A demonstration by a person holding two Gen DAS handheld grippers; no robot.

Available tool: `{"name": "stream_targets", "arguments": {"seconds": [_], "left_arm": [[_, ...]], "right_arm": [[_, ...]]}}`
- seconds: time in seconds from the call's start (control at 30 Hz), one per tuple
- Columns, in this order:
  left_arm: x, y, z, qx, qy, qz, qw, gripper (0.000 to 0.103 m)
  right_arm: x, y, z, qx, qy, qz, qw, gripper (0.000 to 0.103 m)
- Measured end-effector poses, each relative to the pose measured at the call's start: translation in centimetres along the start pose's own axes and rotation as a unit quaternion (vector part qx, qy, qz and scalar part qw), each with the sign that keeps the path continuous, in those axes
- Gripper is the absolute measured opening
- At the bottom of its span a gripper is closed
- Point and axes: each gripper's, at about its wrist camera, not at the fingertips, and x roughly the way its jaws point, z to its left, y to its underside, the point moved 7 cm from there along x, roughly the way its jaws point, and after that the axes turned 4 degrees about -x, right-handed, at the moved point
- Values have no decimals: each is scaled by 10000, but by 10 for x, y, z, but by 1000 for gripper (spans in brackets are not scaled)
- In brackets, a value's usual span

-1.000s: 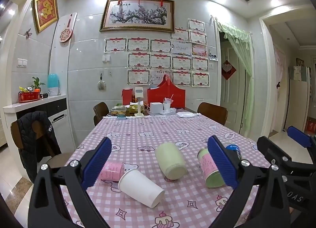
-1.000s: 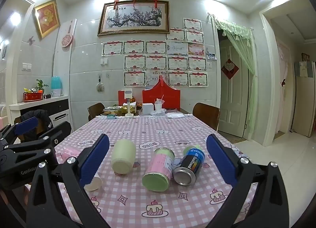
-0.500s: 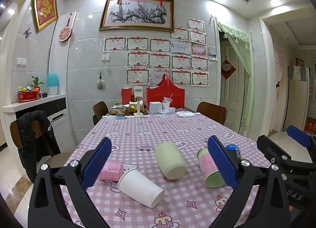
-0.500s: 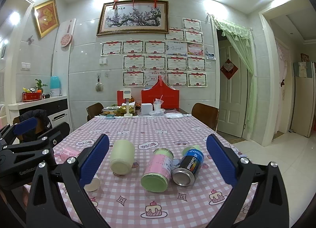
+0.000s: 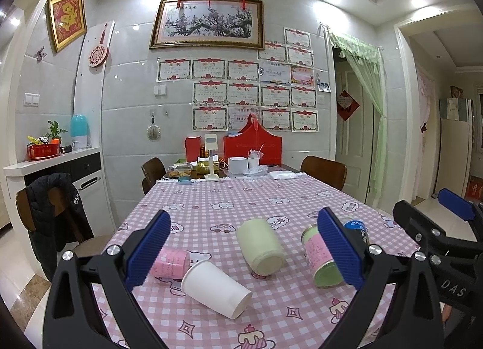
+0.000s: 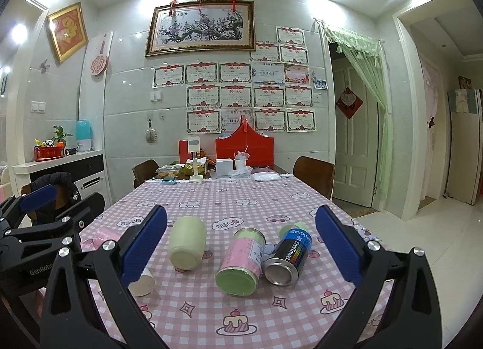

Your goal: Flip cup upside down

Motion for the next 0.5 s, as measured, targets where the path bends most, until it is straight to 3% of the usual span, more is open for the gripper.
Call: {"name": "stream_targets", "arguments": {"seconds": [0.5], "left_arm": [[-4, 2, 0, 32, -11, -16, 10000, 96]], "right_arm": [[-1, 3, 3, -14, -15, -33, 10000, 95]]}}
